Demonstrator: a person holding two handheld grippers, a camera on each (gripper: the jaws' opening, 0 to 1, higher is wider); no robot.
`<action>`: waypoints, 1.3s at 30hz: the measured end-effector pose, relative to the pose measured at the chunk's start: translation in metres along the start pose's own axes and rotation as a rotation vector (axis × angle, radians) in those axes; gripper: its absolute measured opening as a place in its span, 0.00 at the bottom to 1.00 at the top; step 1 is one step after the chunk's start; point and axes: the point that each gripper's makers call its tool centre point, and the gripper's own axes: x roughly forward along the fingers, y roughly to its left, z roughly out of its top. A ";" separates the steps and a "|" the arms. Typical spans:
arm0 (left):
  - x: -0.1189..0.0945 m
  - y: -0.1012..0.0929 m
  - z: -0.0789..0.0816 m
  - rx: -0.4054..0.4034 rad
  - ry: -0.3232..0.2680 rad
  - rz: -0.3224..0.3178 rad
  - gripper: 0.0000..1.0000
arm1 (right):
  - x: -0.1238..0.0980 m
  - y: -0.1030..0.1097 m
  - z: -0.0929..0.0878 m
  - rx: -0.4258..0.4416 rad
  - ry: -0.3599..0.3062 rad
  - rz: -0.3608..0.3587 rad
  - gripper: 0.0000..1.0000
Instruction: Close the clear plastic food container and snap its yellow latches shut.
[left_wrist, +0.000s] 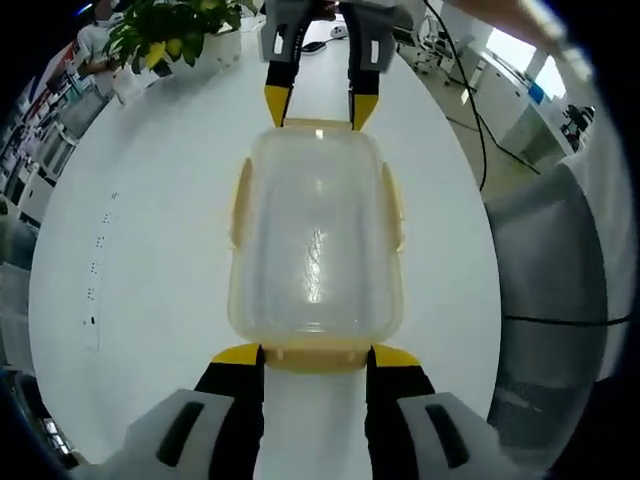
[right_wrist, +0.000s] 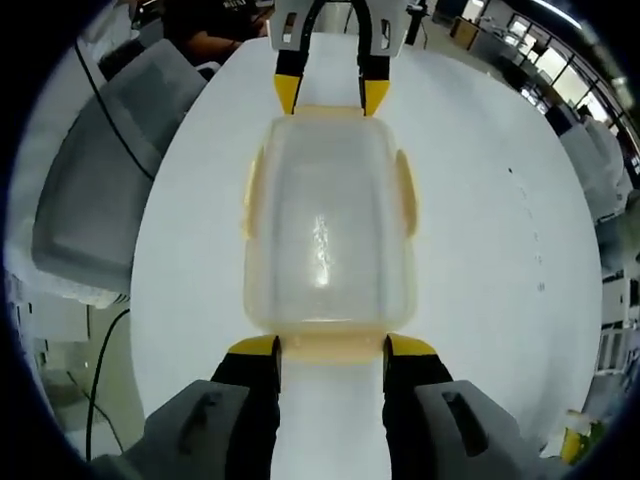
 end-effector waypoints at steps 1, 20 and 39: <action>0.000 0.001 0.001 0.001 0.000 0.002 0.33 | 0.001 -0.001 -0.001 -0.001 0.003 0.000 0.36; 0.007 0.000 -0.006 -0.014 0.032 -0.017 0.33 | 0.006 0.001 -0.001 0.004 -0.003 0.017 0.37; 0.007 -0.002 -0.006 -0.001 0.016 -0.025 0.33 | 0.007 0.003 -0.001 0.002 -0.015 0.024 0.38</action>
